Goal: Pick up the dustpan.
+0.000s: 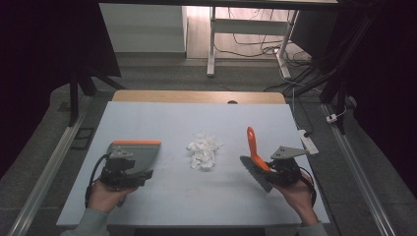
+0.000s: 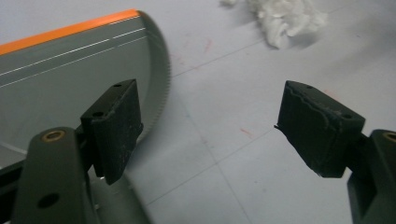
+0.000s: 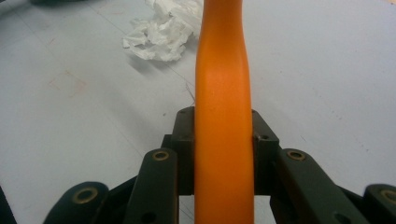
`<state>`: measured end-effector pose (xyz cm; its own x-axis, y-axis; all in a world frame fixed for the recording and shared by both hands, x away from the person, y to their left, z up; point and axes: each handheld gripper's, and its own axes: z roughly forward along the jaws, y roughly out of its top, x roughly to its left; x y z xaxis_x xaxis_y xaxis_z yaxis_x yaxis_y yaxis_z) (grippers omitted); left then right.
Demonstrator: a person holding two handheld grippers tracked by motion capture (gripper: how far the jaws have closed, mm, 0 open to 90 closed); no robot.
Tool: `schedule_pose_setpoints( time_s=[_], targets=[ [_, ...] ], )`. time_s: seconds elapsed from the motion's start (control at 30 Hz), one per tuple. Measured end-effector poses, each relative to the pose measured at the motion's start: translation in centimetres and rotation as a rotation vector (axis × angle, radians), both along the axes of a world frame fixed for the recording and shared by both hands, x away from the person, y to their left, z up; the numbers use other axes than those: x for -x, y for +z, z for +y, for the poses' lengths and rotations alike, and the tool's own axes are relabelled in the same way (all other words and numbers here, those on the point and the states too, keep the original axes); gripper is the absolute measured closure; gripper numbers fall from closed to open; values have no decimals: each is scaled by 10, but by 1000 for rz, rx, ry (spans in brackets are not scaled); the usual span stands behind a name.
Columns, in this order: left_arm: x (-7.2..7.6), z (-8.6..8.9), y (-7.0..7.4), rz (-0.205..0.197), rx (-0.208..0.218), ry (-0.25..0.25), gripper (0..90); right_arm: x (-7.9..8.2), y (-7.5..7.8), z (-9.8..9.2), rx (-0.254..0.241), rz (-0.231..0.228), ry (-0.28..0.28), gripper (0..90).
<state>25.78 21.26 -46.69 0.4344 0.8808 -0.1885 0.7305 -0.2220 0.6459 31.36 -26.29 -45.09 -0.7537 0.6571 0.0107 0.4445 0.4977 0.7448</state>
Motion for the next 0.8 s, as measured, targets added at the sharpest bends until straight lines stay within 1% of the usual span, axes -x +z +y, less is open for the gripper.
schedule_pose_setpoints(
  time_s=[0.13, 0.23, 0.37, 0.5, 0.57, 0.8],
  targets=[
    [-3, 8, 1, 26, -11, 39, 226, 0, -1, 1, 4, 3, -2, 703],
    [-6, 13, -1, 58, -28, 67, 226, 0, -2, 1, 7, 6, -2, 704],
    [-7, 19, -3, 104, -38, 105, 226, -1, -3, 2, 9, 11, 0, 704],
    [-5, 26, -5, 133, -47, 134, 219, -1, -4, 2, 9, 15, 0, 704],
    [-4, 28, -6, 141, -47, 146, 215, -1, -4, 2, 9, 17, 1, 704],
    [-2, 32, -18, 188, -48, 177, 212, -1, -4, 2, 10, 17, 2, 704]
  ],
)
